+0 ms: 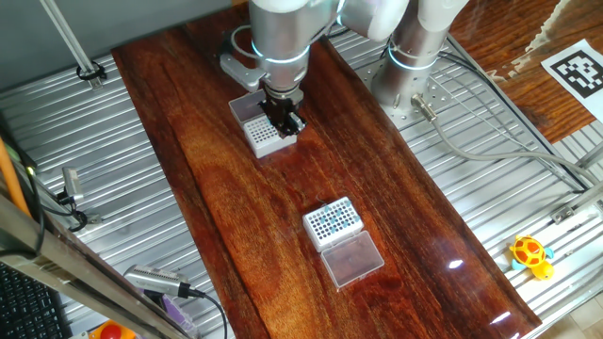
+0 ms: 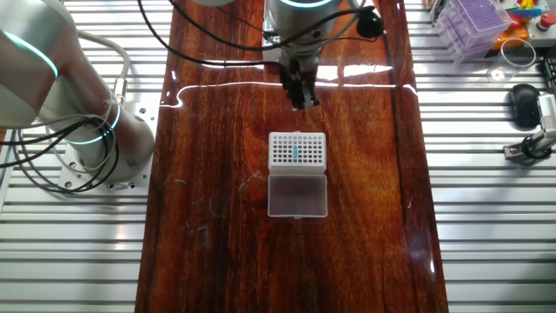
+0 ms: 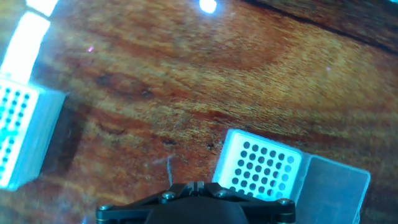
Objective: Transfer all medium pipette tips from one holder to another
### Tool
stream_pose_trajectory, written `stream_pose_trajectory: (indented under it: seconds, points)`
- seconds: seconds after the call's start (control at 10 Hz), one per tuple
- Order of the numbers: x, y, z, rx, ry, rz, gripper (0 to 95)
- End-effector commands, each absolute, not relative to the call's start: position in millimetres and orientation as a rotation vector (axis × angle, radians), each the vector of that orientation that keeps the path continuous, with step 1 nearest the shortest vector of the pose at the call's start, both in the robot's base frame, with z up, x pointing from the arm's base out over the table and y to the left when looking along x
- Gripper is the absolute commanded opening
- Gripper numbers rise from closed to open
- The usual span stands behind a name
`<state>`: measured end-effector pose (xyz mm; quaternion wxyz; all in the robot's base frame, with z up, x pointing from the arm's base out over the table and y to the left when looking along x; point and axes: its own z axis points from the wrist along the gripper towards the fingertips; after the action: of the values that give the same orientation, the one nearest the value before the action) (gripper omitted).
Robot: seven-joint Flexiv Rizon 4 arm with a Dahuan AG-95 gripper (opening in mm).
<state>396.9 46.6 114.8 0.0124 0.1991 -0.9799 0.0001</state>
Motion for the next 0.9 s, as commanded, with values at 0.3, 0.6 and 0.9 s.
stream_pose_trajectory:
  seconds: [0.3, 0.6, 0.9]
  points:
    - [391.6, 125.4, 108.8, 0.486, -3.070, -0.016, 0.0]
    - [392.7, 130.7, 107.5, 0.620, -3.044, 0.037, 0.0]
    - [392.7, 130.7, 107.5, 0.692, -3.021, -0.028, 0.0]
